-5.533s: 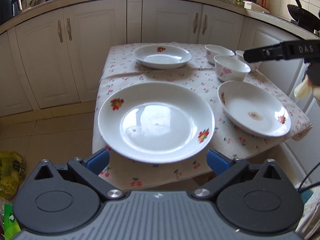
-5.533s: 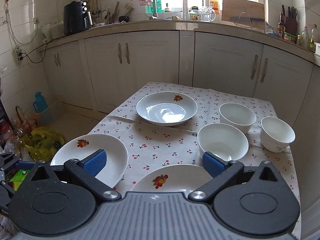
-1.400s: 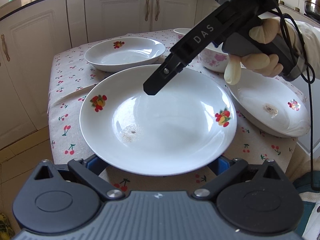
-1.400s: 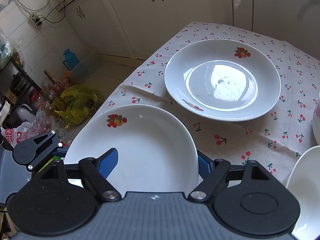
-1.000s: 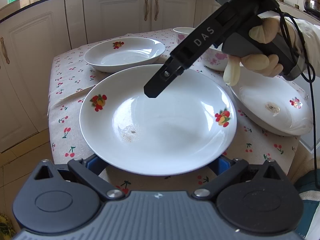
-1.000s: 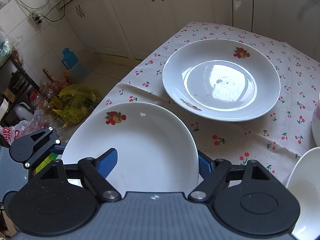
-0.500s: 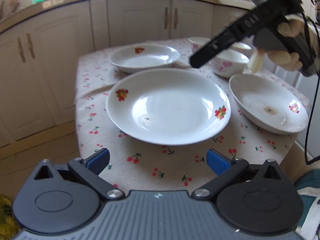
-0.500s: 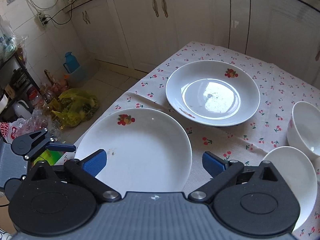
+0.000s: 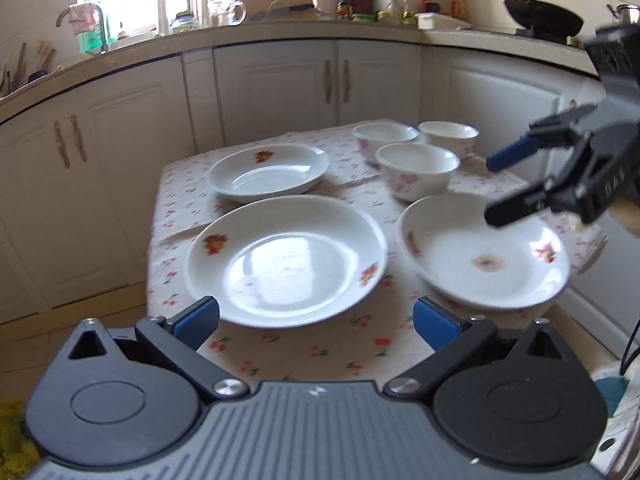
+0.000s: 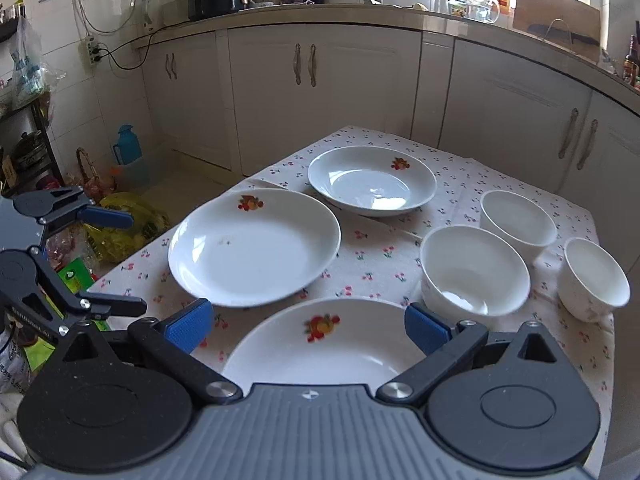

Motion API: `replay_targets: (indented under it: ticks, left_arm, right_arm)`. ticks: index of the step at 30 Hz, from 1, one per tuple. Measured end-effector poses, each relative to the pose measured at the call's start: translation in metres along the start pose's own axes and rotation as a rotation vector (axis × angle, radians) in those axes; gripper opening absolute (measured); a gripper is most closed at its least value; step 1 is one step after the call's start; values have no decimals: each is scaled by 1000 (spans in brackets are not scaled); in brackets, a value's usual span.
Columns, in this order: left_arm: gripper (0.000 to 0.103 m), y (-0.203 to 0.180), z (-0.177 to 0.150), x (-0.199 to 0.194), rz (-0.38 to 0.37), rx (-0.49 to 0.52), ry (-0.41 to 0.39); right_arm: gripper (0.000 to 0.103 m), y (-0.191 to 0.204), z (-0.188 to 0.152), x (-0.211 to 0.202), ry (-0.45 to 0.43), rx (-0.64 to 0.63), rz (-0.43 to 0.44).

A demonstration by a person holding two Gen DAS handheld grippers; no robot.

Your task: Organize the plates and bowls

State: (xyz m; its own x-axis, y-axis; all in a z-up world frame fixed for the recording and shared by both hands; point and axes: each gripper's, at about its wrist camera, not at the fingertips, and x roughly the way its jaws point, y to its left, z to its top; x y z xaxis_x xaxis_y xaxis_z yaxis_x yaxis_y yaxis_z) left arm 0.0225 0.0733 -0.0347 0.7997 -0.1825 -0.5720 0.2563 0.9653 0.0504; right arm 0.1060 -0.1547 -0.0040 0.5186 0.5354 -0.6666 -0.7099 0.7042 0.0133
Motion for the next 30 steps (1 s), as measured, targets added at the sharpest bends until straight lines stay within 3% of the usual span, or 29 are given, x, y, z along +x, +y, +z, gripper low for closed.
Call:
replay_targets:
  ticks: [11,16,21,26,30]
  left_arm:
    - [102,-39,27,23,-184,-30,46]
    - [102,-59,37,40,-212,35,78]
    - [102,-66,46,58,-295,28,129]
    - [102,-71,56,71,-263,48,132]
    - [102,-70,63,86,-284,43,168]
  right_arm:
    - [103,-26,-77,-49,-49,69,-53]
    - [103,-27,-101,-48,-42,69,-29]
    - [103,-24,-115,-35,-18,48,-17]
    - [103,-25,-120,-23,-4,29,-13]
    - [103,-24,-122,-17,-1,-1,-17]
